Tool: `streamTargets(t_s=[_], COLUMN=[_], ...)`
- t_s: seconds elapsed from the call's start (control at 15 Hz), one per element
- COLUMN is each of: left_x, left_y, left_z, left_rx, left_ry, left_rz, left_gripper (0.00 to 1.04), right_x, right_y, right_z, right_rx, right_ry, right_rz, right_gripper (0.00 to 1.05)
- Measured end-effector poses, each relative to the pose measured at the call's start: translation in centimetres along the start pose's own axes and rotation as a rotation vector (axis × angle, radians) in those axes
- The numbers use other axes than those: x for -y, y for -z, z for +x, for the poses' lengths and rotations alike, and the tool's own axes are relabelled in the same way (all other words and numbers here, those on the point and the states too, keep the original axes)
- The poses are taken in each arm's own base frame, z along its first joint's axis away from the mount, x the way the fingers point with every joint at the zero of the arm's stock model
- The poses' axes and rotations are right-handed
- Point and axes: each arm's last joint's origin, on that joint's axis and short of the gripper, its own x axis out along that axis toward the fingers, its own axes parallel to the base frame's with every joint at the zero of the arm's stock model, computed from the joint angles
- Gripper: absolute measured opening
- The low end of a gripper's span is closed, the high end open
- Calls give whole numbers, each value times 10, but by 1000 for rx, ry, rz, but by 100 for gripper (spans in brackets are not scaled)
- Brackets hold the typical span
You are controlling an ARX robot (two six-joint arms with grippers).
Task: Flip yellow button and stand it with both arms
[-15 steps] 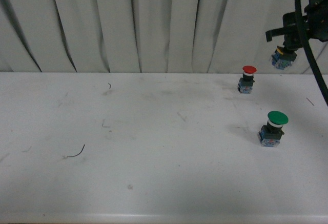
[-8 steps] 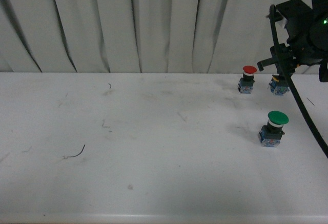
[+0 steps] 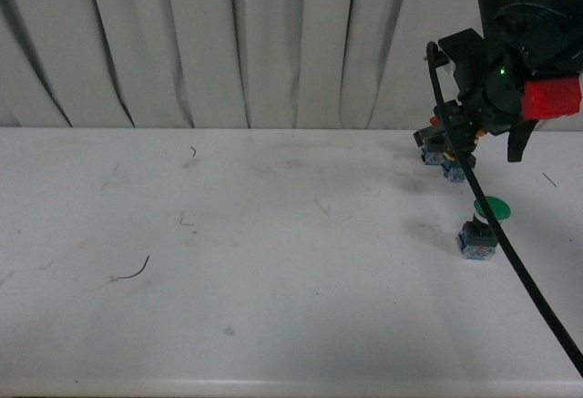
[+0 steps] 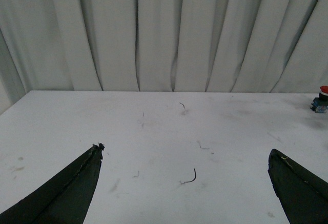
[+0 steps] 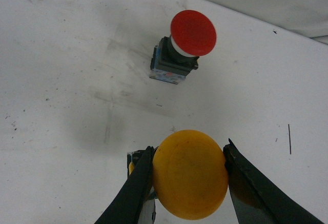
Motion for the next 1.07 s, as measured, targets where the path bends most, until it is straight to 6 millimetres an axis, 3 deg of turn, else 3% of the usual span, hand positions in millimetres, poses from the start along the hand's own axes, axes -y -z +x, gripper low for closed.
streamTargets(t_s=[0.13,1.07], left_x=[0,0], left_y=[0,0], left_z=[0,0], left_rx=[0,0], left_ry=[0,0], left_rz=[0,0], left_gripper=[98,98], right_x=[-9,-12], right_y=[3,33], right_z=[6,21], right_rx=[6,-7], right_ry=[-1,45], right_rz=[-8,-16], right_gripper=[35,34])
